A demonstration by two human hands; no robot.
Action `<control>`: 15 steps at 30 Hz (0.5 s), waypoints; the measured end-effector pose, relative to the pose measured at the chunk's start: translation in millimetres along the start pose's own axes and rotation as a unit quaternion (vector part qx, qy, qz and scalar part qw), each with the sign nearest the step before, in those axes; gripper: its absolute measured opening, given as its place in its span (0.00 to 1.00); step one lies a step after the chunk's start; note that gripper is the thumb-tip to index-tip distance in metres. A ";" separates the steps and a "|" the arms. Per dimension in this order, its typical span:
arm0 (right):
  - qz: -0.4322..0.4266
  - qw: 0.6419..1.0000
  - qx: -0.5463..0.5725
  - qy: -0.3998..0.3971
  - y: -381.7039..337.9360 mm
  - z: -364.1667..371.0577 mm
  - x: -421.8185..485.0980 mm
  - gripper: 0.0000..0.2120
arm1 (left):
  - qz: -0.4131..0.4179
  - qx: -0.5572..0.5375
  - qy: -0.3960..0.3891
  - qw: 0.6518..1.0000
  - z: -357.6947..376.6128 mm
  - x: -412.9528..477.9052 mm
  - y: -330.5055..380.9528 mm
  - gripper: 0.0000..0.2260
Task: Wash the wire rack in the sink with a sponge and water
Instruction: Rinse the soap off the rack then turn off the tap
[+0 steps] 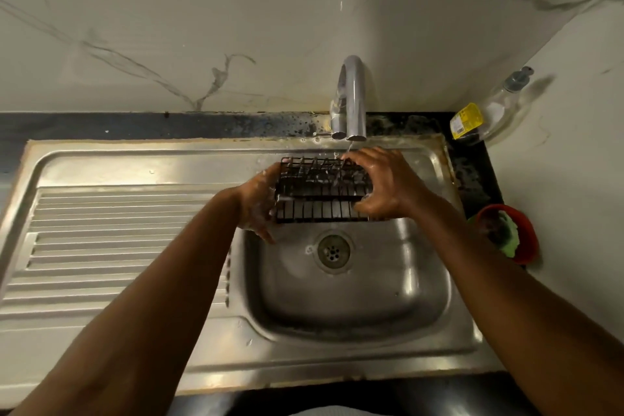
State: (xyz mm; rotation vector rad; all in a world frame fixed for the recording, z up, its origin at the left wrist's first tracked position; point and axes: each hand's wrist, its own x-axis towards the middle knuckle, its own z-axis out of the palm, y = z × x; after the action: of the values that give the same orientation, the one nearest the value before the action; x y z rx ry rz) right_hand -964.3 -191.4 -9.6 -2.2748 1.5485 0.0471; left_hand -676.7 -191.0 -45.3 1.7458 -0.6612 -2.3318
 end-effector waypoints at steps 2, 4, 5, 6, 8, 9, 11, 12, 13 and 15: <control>0.056 0.991 0.106 -0.052 8.9 -7.2 5.3 0.41 | 0.041 -0.043 -0.001 0.998 1.4 2.8 -8.8 0.41; 0.098 0.970 0.194 -0.108 17.8 -13.7 9.4 0.36 | 0.098 -0.122 0.011 0.988 2.4 6.7 -25.2 0.35; 0.119 0.958 0.228 -0.126 24.2 -13.8 12.3 0.33 | 0.122 -0.166 0.006 0.978 3.5 10.8 -34.4 0.33; 0.138 0.945 0.262 -0.139 30.5 -12.2 14.6 0.28 | 0.139 -0.207 -0.002 0.968 6.3 14.0 -42.9 0.33; 0.174 0.914 0.333 -0.155 36.6 -7.7 16.9 0.14 | 0.149 -0.268 -0.024 0.952 13.2 20.2 -56.3 0.41; 0.198 0.891 0.377 -0.159 36.8 -5.2 16.6 0.11 | 0.157 -0.283 -0.051 0.945 19.0 21.5 -58.9 0.45; 0.251 0.840 0.450 -0.172 34.6 4.7 13.6 0.12 | 0.184 -0.277 -0.051 0.942 32.9 20.9 -55.2 0.44; 0.272 0.814 0.480 -0.182 33.2 9.8 10.5 0.15 | 0.196 -0.258 -0.028 0.945 39.4 19.7 -52.0 0.41; 0.286 0.795 0.499 -0.190 31.0 15.1 6.6 0.17 | 0.204 -0.242 -0.004 0.949 45.8 17.9 -48.4 0.39; 0.292 0.798 0.493 -0.185 23.2 25.0 0.5 0.17 | 0.204 -0.219 0.046 0.953 54.0 17.2 -42.5 0.38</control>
State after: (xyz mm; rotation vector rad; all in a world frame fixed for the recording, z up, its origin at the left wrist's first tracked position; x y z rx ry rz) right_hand -980.3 -190.9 -39.7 -0.8796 1.4748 -0.1186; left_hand -727.0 -145.9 -66.7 1.3570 -0.3990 -1.9181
